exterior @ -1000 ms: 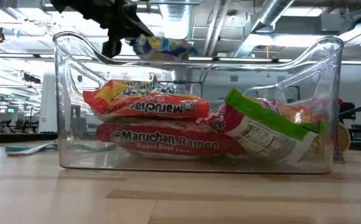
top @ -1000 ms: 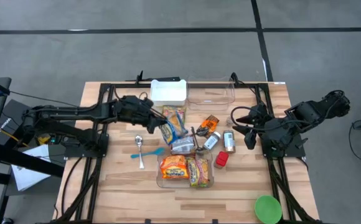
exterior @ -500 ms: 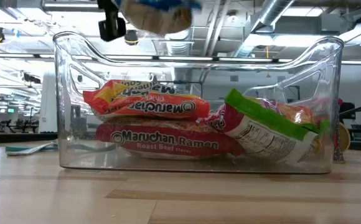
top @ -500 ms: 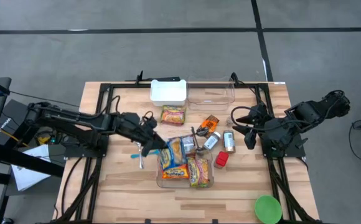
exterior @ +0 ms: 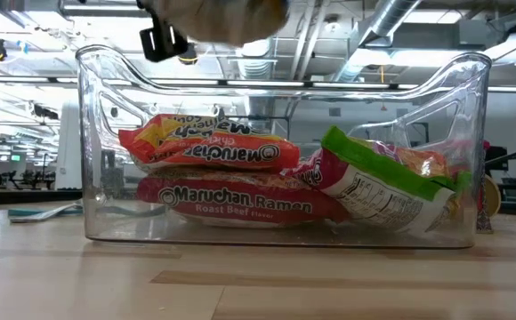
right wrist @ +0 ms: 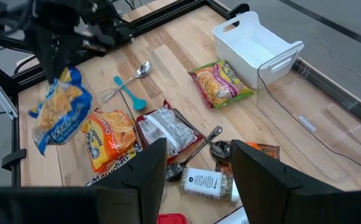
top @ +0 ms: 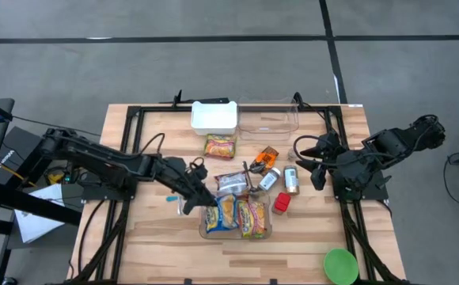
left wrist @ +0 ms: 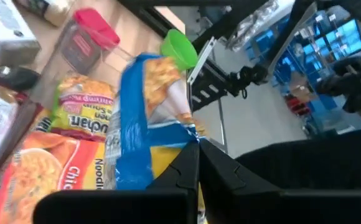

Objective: Pick & Place Food Item
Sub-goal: Put the blue noodle pack into the bottom transparent bin

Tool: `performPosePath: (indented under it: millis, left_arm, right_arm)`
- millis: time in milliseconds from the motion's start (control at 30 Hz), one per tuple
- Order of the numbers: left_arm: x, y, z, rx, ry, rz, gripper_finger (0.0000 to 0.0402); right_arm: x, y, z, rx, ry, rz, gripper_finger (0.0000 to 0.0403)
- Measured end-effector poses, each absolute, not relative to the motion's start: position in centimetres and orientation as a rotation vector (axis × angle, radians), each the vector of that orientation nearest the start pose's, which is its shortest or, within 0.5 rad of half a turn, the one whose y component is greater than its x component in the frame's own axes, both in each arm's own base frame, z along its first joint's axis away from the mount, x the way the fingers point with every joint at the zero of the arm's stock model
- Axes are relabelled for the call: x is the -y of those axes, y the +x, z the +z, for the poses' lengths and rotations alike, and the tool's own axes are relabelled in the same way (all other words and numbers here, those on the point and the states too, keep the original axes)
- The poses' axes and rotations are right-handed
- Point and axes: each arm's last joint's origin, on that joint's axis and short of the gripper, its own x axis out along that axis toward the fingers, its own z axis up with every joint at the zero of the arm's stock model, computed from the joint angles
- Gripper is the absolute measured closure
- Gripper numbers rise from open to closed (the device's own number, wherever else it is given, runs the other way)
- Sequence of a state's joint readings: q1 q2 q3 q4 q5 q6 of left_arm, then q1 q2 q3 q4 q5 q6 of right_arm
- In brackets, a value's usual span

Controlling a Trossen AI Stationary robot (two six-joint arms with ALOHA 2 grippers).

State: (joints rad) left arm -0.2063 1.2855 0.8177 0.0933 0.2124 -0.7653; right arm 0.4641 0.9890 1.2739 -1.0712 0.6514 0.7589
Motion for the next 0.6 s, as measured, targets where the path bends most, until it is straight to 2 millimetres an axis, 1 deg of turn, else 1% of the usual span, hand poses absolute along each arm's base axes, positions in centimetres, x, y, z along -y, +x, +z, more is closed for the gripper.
performPosePath:
  millis: [300,600]
  left_arm:
    - [6.8,28.6,23.9,-0.633,-0.729,-0.289,0.0401]
    - [7.0,29.3,22.6,-0.675,-0.704,-0.282,0.0401]
  right_arm:
    - [-5.5,14.9,38.6,-0.563,0.316,-0.4,0.0232]
    - [-5.5,14.8,38.6,-0.57,0.317,-0.394,0.0232]
